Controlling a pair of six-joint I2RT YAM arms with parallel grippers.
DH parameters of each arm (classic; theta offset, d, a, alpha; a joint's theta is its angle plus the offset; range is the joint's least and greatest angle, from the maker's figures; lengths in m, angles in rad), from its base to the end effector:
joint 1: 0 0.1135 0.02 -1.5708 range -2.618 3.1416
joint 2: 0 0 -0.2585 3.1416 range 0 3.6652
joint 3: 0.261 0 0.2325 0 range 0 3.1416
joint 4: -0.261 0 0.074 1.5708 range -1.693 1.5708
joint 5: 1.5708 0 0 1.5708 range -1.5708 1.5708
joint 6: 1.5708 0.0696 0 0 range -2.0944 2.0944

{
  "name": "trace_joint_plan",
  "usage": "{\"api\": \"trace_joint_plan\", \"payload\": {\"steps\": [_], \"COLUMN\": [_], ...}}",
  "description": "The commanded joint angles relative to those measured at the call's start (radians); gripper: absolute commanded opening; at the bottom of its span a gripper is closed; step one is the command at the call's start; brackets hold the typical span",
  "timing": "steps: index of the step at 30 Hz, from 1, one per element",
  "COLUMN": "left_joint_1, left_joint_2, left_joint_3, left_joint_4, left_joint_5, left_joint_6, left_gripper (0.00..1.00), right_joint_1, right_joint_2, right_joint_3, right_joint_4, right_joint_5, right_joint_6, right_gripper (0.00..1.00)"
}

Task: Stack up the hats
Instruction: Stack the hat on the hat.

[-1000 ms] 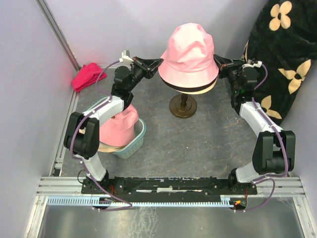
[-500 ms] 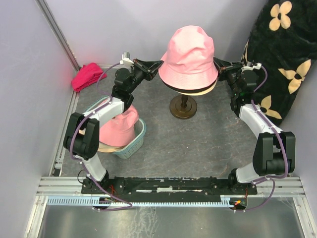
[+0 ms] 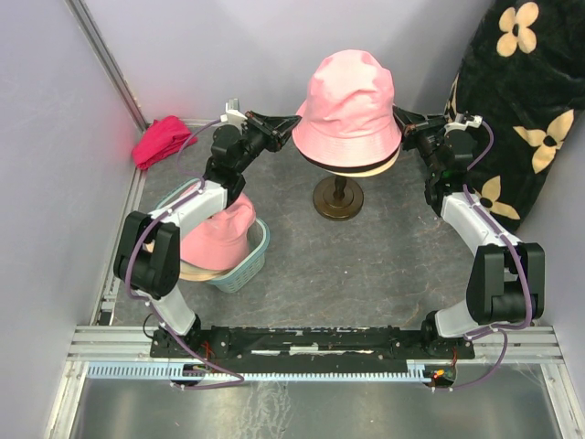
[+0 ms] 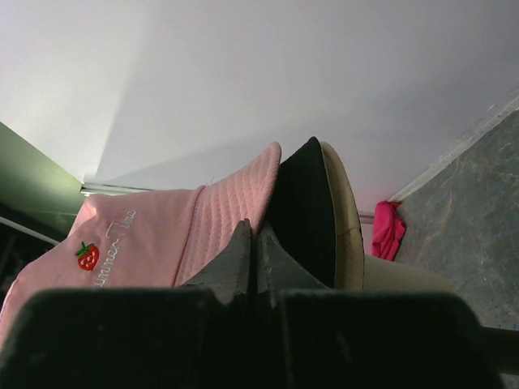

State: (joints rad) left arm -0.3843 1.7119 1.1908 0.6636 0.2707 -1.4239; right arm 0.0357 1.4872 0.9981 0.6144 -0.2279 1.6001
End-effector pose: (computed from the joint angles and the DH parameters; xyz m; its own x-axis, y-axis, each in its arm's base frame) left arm 0.3830 -0.1750 0.3297 -0.5808 -0.7933 -0.1825 0.2190 0.0636 -0.9736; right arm 0.3648 0.0288 0.3362 -0.2623 0.9650 0.0009 -0.1173 -0.0328 0.9926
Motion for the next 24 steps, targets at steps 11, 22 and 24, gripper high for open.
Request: {"api": "trace_joint_plan", "payload": {"steps": [11,22,24], "left_joint_1": [0.008,0.007,0.007], "left_joint_2": [0.022,0.009,0.009], "left_joint_3": [0.052,0.028,0.03], "left_joint_4": [-0.245,-0.141,-0.138], "left_joint_5": [-0.002,0.01,0.012], "left_joint_6": [0.089,0.07,0.069], "left_gripper": [0.03,0.09,0.09], "right_joint_1": [-0.011,-0.02,-0.024], "right_joint_2": [0.007,-0.04,-0.063], "right_joint_3": [0.032,0.07,0.061], "right_joint_4": [-0.144,-0.152,-0.155], "right_joint_5": [0.022,0.029,0.044], "right_joint_6": [-0.101,-0.132,-0.135], "right_gripper": [0.04,0.41,0.43]}}
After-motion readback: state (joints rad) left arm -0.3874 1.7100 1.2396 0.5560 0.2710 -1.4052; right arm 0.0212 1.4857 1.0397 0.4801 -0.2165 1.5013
